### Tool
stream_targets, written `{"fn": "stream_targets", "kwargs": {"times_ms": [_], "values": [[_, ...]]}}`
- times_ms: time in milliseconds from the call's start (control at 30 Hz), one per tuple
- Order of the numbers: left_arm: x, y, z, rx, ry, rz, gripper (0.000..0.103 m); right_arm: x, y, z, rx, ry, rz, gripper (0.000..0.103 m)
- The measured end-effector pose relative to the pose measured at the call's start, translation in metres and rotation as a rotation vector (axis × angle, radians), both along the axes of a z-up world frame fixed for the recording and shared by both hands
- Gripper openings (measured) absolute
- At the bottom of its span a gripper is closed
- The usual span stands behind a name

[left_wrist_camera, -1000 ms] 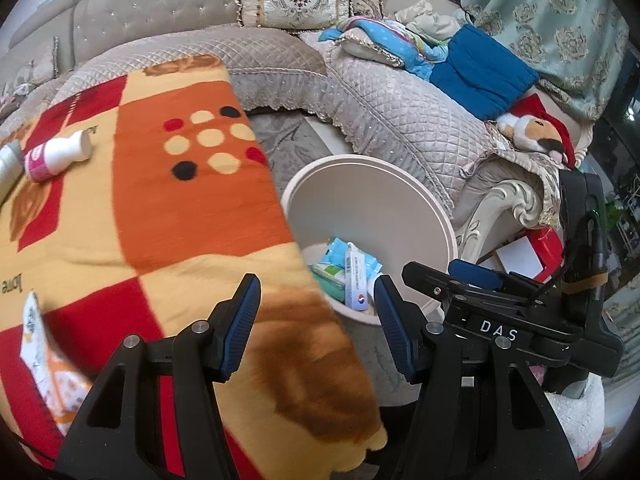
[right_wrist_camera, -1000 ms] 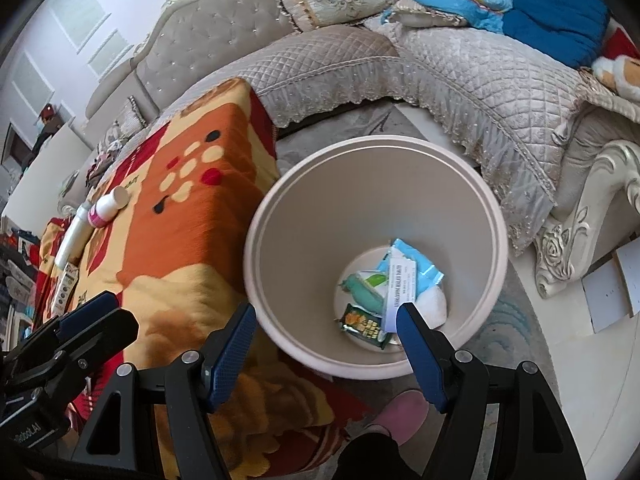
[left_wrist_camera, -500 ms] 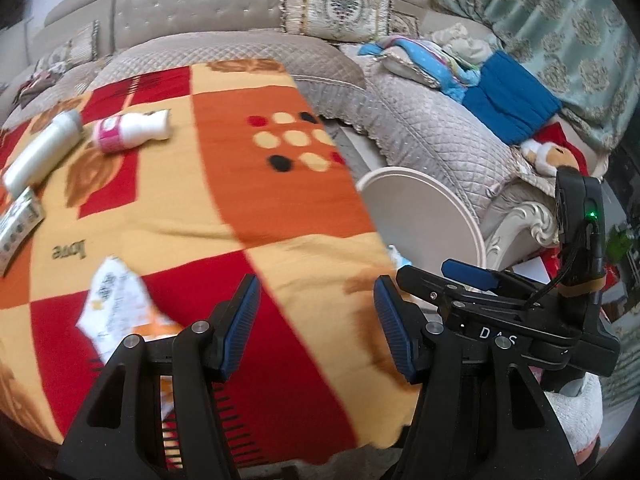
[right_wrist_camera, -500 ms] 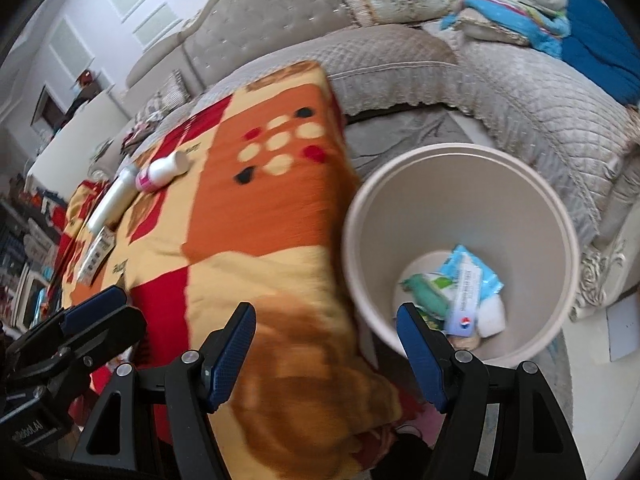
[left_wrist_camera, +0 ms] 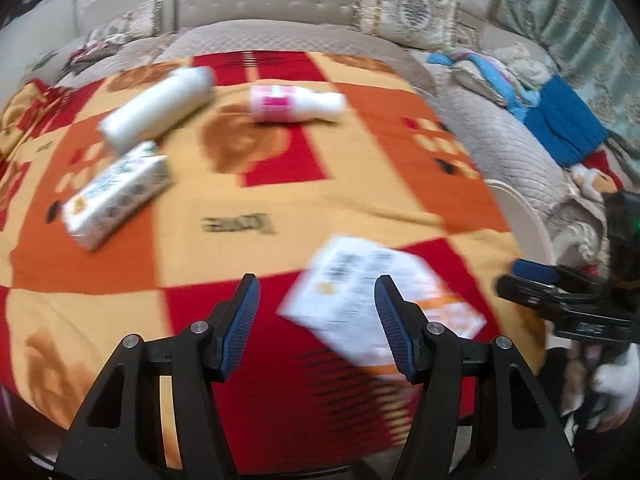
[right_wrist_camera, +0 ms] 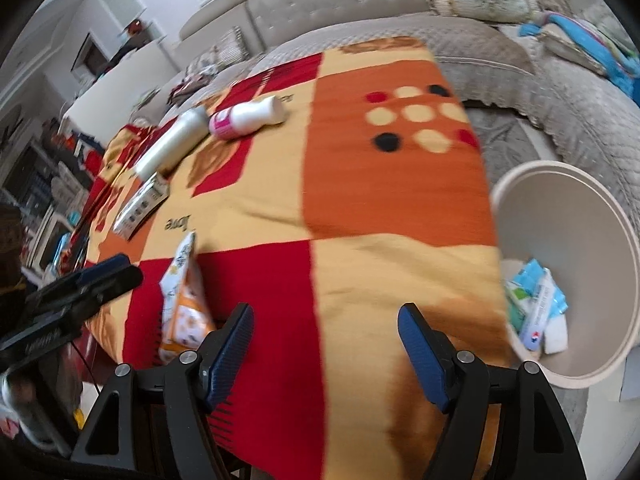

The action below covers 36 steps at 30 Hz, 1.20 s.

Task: Collect trash
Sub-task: 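Withdraw both tools from the bin toward the blanket, then grasp the printed snack bag with the right gripper while the left grasps the milk carton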

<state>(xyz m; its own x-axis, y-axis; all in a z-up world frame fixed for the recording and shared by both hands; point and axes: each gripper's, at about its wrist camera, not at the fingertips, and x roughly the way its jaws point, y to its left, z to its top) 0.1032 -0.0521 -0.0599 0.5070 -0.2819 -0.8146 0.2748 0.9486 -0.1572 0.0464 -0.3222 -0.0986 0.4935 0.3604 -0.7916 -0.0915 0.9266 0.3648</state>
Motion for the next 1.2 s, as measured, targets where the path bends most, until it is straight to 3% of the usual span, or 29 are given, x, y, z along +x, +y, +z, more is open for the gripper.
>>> {"fn": "stream_targets", "kwargs": {"times_ms": [233,367,633,733,867,1000,1200], "values": [[0.049,0.078,-0.01,0.062,-0.012,0.006,0.065,0.009,0.034,0.002,-0.022,0.018,0.059,0.073],[0.075,0.097,-0.008,0.138,-0.042,-0.034,0.065,0.017,0.054,0.005,-0.033,0.025,0.086,0.073],[0.12,0.113,-0.029,0.227,0.0,-0.066,0.065,0.026,0.079,0.016,-0.033,0.024,0.132,0.074],[0.13,0.112,-0.033,0.274,-0.019,-0.05,0.067,0.027,0.088,0.016,-0.024,0.029,0.173,0.079],[0.14,0.111,-0.039,0.259,0.018,-0.046,0.068,0.025,0.104,0.012,-0.041,0.037,0.232,0.079],[0.138,0.106,-0.037,0.26,0.007,-0.056,0.068,0.021,0.117,0.008,-0.056,0.037,0.275,0.079],[0.131,0.097,-0.045,0.364,-0.006,-0.04,0.068,0.019,0.138,-0.006,-0.142,0.042,0.315,0.08]]}}
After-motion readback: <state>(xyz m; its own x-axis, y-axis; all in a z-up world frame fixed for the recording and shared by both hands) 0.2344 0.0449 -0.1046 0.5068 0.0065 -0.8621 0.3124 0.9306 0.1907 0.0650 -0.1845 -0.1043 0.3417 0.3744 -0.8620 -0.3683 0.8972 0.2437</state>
